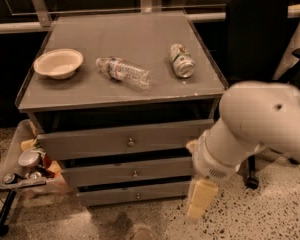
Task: Open bottom drawer
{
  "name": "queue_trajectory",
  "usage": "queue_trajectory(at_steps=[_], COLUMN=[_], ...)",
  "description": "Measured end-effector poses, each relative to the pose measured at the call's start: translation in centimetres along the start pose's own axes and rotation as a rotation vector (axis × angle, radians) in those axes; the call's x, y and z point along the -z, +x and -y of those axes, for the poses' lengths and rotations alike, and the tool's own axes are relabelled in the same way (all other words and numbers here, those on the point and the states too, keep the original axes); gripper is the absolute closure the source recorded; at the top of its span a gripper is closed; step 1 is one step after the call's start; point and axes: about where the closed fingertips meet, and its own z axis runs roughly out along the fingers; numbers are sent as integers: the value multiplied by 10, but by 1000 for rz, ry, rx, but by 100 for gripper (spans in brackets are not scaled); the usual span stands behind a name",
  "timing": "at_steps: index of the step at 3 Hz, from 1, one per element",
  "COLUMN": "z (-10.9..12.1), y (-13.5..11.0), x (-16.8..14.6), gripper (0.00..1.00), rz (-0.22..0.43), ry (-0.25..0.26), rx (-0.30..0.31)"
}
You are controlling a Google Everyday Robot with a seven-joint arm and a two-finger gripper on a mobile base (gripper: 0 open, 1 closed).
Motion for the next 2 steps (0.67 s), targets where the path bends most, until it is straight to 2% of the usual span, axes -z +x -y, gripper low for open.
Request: queue_trajectory(at_steps=[1, 2], z=[-19, -19], y=[17, 16], x=[-22, -21], gripper=[0, 0], rz=[-27, -27], ry=[-48, -47], rx=[-11, -11])
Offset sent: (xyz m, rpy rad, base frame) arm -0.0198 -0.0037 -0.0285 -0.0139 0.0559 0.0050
